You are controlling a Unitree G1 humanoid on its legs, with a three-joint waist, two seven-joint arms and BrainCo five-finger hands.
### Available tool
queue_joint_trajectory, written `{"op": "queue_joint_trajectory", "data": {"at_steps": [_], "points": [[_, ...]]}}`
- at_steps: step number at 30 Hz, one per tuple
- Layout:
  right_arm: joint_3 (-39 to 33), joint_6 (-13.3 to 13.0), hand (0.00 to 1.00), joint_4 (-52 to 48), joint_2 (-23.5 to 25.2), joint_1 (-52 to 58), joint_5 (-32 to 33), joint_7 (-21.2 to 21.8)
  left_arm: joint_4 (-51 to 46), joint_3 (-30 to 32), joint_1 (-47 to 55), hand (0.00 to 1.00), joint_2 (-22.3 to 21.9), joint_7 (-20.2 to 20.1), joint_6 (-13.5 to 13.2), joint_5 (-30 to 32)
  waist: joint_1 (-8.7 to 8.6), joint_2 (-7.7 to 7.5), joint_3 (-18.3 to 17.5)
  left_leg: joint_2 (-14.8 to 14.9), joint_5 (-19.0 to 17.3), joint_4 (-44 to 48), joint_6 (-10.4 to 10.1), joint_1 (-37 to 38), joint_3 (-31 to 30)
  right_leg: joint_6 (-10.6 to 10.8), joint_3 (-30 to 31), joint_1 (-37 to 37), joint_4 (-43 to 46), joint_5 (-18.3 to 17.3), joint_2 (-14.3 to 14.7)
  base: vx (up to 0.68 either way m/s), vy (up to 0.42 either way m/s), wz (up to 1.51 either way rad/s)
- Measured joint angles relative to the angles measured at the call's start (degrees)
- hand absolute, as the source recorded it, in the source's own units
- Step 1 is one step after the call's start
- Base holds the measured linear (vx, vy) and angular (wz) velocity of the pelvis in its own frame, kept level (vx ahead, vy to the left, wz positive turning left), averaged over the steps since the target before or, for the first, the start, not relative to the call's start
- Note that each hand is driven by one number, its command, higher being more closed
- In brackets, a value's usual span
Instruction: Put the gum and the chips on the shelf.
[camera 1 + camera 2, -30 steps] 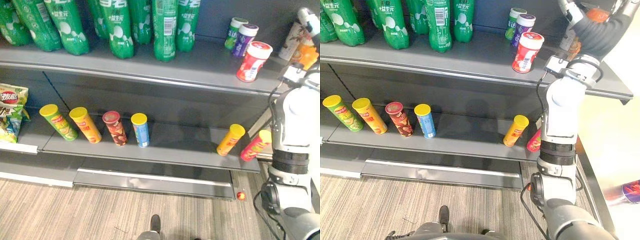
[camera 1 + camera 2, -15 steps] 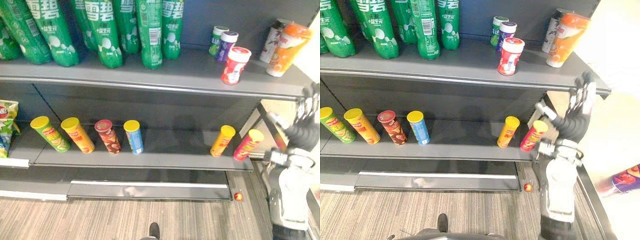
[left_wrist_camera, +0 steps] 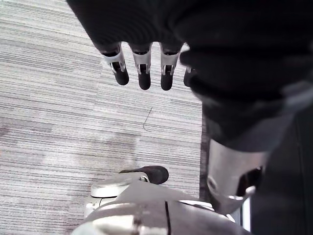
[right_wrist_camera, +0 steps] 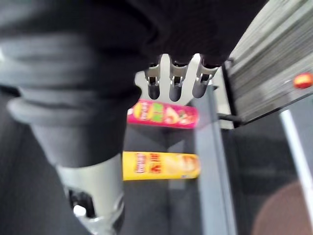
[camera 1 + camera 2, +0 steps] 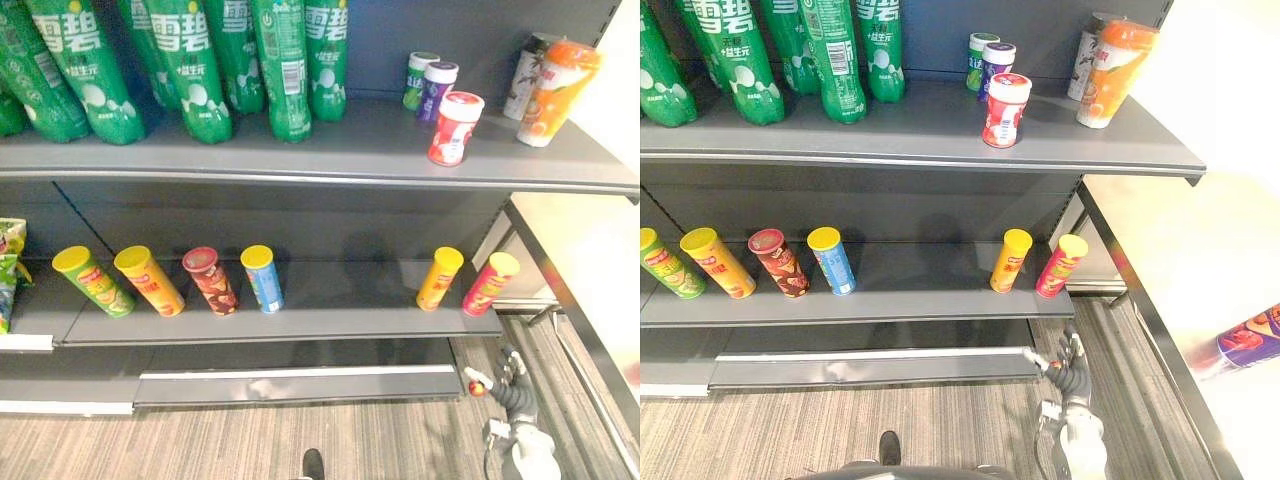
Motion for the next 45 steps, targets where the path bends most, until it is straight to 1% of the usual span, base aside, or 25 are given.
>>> {"op": "queue_joint_trajectory", "data": {"at_steps": [2, 3, 4, 6, 7, 9, 12, 14, 17, 18, 21, 25, 27, 29, 31, 35, 37, 39, 40, 43, 44, 45], "points": [[-1.41, 0.13, 0.00, 6.85, -0.01, -0.84, -1.24, 0.06, 0.21, 0.01, -0.01, 0.00, -0.17, -0.50, -0.30, 0.02, 0.00, 0.11, -0.07, -0.09, -0.14, 0.00, 0.02, 0.22, 0.08, 0.17, -0.02, 0.12, 0.15, -0.19, -0.12, 0.05, 0.005, -0.02], [-2.47, 0.72, 0.00, 12.20, 0.00, -1.78, -1.08, 0.08, 0.66, 0.06, -0.08, 0.00, -0.23, -1.22, -0.41, 0.23, 0.00, 0.32, 0.00, -0.12, -0.30, 0.00, 0.00, 0.42, 0.15, 0.15, 0.00, 0.22, 0.25, -0.30, -0.17, 0.03, -0.001, -0.03], [-3.03, 1.12, 0.00, 14.91, 0.02, -2.37, -1.07, 0.08, 1.00, 0.09, -0.17, 0.00, -0.22, -1.52, -0.44, 0.26, 0.00, 0.51, 0.10, -0.12, -0.37, 0.00, 0.02, 0.53, 0.21, 0.16, 0.02, 0.27, 0.30, -0.36, -0.19, 0.05, -0.002, -0.04], [-4.69, 2.09, 0.00, 24.25, -0.03, -3.94, -0.87, 0.30, 1.89, 0.66, -0.68, 0.00, -0.31, -2.41, -0.44, 1.30, 0.00, 0.57, 0.09, -0.14, -0.51, 0.00, -0.03, 0.74, 0.28, 0.27, 0.02, 0.47, 0.31, -0.55, -0.25, 0.06, -0.006, -0.01], [-5.37, 2.27, 0.00, 26.49, 0.02, -4.22, -0.96, 0.33, 1.96, 0.87, -0.78, 0.00, -0.40, -2.45, -0.45, 1.74, 0.00, 0.58, 0.10, -0.16, -0.55, 0.00, -0.03, 0.79, 0.28, 0.27, 0.01, 0.52, 0.30, -0.58, -0.26, 0.06, -0.005, 0.01], [-9.16, 3.75, 0.00, 34.31, 0.17, -5.66, -0.90, 0.01, 2.36, 1.62, -1.26, 0.00, -0.53, -2.71, -0.46, 2.37, 0.02, 0.94, 0.81, -0.29, -0.77, -0.01, -0.17, 1.67, 0.40, 0.48, 0.04, 1.31, 0.28, -0.85, -0.42, 0.05, 0.000, -0.02], [-14.28, 4.50, 0.00, 42.34, 0.92, -7.10, 0.34, -1.22, 3.25, 3.72, -1.53, 0.00, -1.37, -3.13, -0.51, 2.33, 0.03, 1.06, 1.09, -0.42, -1.08, -0.01, -0.33, 2.55, 0.47, 0.47, 0.03, 2.19, 0.25, -1.29, -0.57, 0.05, -0.001, -0.01], [-17.18, 4.81, 0.00, 45.42, 1.30, -7.73, 1.25, -1.94, 3.64, 5.07, -1.63, 0.00, -1.59, -3.18, -0.53, 2.24, 0.02, 1.01, 1.09, -0.43, -1.21, -0.02, -0.48, 2.70, 0.46, 0.47, -0.04, 2.40, 0.19, -1.44, -0.59, 0.06, -0.010, 0.01], [-19.03, 6.07, 0.00, 47.62, 1.44, -7.92, 1.79, -2.62, 4.39, 6.15, -1.66, 0.00, -1.69, -2.71, -0.58, 2.19, 0.04, 0.81, 1.34, -0.58, -1.36, -0.02, -0.56, 3.03, 0.27, 0.90, -0.66, 3.10, 0.03, -1.51, -0.69, 0.06, -0.007, 0.09], [-19.27, 6.50, 0.00, 47.79, 1.61, -8.04, 1.93, -3.39, 4.55, 7.17, -1.66, 0.00, -1.79, -2.20, -0.59, 2.18, 0.09, 0.52, 1.66, -0.68, -1.50, -0.04, -0.68, 3.56, 0.11, 1.05, -0.96, 3.72, 0.03, -1.68, -0.79, 0.06, -0.007, 0.10], [-19.46, 6.97, 0.00, 48.89, 1.73, -8.75, 2.22, -4.57, 5.21, 8.00, -1.59, 0.00, -1.84, -1.92, -0.57, 2.18, 0.26, 0.29, 1.79, -0.79, -1.75, -0.05, -0.78, 3.95, 0.06, 1.14, -1.18, 4.21, -0.02, -1.90, -0.91, 0.04, -0.008, 0.04], [-20.70, 7.15, 0.00, 49.83, 1.83, -9.61, 3.95, -4.93, 5.63, 9.50, -1.62, 0.00, -2.20, -1.33, -0.59, 2.19, 0.36, 0.20, 1.94, -1.17, -2.13, -0.07, -0.73, 4.22, 0.02, 1.23, -1.47, 4.96, -0.68, -1.86, -1.18, 0.04, 0.004, 0.02], [-20.69, 7.15, 0.00, 49.83, 1.86, -9.63, 4.23, -5.02, 5.68, 9.94, -1.59, 0.00, -2.33, -0.95, -0.58, 2.19, 0.43, -0.28, 2.34, -1.45, -2.41, -0.08, -0.66, 4.69, 0.01, 1.30, -1.59, 5.48, -0.69, -1.92, -1.44, 0.04, 0.010, 0.02], [-20.69, 7.14, 0.00, 49.83, 1.86, -9.76, 4.38, -5.06, 5.68, 10.20, -1.59, 0.00, -2.41, -0.88, -0.59, 2.18, 0.46, -0.23, 2.37, -1.73, -2.59, -0.08, -0.60, 4.71, -0.01, 1.37, -1.69, 5.56, -0.69, -1.95, -1.58, 0.04, 0.010, 0.02], [-20.82, 7.14, 0.00, 49.83, 1.92, -9.76, 4.40, -5.28, 5.67, 10.26, -1.59, 0.00, -2.42, -0.85, -0.60, 2.17, 0.53, -0.48, 2.50, -2.00, -2.79, -0.08, -0.50, 4.78, 0.02, 1.59, -1.76, 5.81, -0.71, -1.80, -1.66, 0.05, 0.007, 0.01], [-21.19, 7.17, 0.00, 49.90, 2.02, -9.77, 4.42, -6.18, 5.63, 10.84, -1.64, 0.00, -2.45, -0.48, -1.07, 1.77, 1.47, -0.89, 2.81, -2.39, -3.72, -0.08, -0.37, 5.86, 1.27, 1.92, -0.80, 6.25, -0.69, -1.96, -2.34, 0.05, 0.025, -0.13], [-21.23, 7.17, 0.00, 49.89, 2.02, -9.86, 4.47, -6.21, 5.62, 10.99, -1.65, 0.00, -2.45, -0.39, -1.12, 1.63, 1.48, -1.05, 2.95, -2.50, -3.98, -0.08, -0.28, 6.07, 1.82, 2.18, -0.25, 6.06, -0.45, -2.06, -2.52, 0.04, 0.025, -0.19], [-22.02, 7.08, 0.00, 49.73, 2.70, -10.18, 5.17, -6.31, 5.57, 11.26, -1.74, 0.00, -2.36, 0.02, -1.13, 1.35, 1.49, -1.55, 3.55, -2.59, -4.75, -0.08, 0.01, 6.84, 3.61, 3.07, 1.15, 5.30, 1.33, -2.66, -3.30, 0.03, 0.052, -0.35], [-22.30, 7.04, 0.00, 49.66, 2.86, -10.24, 5.81, -6.36, 5.55, 11.20, -1.79, 0.00, -2.32, 0.12, -1.12, 1.28, 1.50, -1.65, 3.60, -2.56, -5.02, -0.08, 0.29, 7.01, 4.29, 3.13, 1.68, 4.73, 1.95, -2.70, -3.31, 0.03, 0.056, -0.52], [-23.36, 6.50, 0.00, 49.22, 3.86, -10.23, 8.20, -6.56, 5.34, 11.21, -2.24, 0.00, -2.16, 0.25, -1.11, 1.24, 1.57, -2.04, 4.68, -1.85, -5.91, -0.08, 0.10, 7.96, 8.84, 3.87, 4.63, 1.71, 6.13, -2.25, -3.17, 0.01, 0.061, -0.83], [-23.55, 6.26, 0.00, 49.00, 4.11, -10.15, 9.29, -6.63, 5.16, 11.21, -2.34, 0.00, -2.17, 0.32, -1.12, 1.26, 1.55, -1.93, 5.02, -0.78, -6.72, -0.08, 0.54, 8.61, 11.63, 4.04, 5.46, -0.36, 8.60, -1.20, -2.56, -0.06, 0.066, -1.19], [-23.91, 6.22, 0.00, 47.93, 4.27, -9.71, 10.32, -6.65, 5.07, 11.28, -2.76, 0.00, -2.34, 0.33, -1.12, 1.29, 1.61, -1.13, 5.21, 1.03, -7.14, -0.05, 0.38, 8.83, 14.79, 3.14, 4.64, -3.03, 10.20, 1.36, -1.48, -0.07, 0.068, -1.30]]}}
